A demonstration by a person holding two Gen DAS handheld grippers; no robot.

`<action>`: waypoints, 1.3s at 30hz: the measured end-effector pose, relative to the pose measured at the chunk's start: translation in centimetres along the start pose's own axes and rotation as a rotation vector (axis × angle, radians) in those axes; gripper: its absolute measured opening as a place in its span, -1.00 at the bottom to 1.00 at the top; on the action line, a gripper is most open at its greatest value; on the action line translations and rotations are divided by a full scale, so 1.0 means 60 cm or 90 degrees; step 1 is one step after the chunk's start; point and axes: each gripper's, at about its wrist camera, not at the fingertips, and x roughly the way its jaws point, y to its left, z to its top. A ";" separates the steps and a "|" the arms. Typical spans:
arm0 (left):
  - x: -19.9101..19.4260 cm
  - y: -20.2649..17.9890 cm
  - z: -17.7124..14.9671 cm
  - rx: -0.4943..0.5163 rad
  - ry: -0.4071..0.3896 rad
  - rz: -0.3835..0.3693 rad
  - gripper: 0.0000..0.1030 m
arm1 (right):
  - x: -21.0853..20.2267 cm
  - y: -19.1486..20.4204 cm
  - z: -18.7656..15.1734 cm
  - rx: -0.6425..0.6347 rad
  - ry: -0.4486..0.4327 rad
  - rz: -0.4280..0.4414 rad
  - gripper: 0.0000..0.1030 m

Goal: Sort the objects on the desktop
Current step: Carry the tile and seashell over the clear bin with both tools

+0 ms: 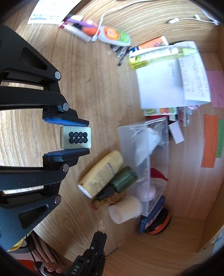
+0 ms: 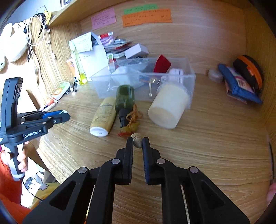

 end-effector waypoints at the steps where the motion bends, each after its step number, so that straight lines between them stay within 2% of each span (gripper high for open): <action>1: -0.005 -0.002 0.005 0.005 -0.009 0.008 -0.54 | -0.005 -0.002 0.003 -0.001 -0.004 0.000 -0.82; 12: -0.033 -0.026 0.072 0.040 -0.067 0.009 -0.54 | -0.053 -0.004 0.061 -0.037 -0.065 -0.020 -0.82; 22: -0.057 -0.044 0.156 0.055 -0.134 0.013 -0.54 | -0.063 -0.002 0.139 -0.077 -0.111 -0.018 -0.81; 30: -0.016 -0.020 0.221 0.022 -0.123 -0.032 -0.54 | -0.029 -0.001 0.200 -0.104 -0.122 -0.002 -0.82; 39: 0.068 -0.014 0.263 0.012 -0.080 -0.061 -0.54 | 0.055 -0.016 0.244 -0.111 -0.079 0.023 -0.82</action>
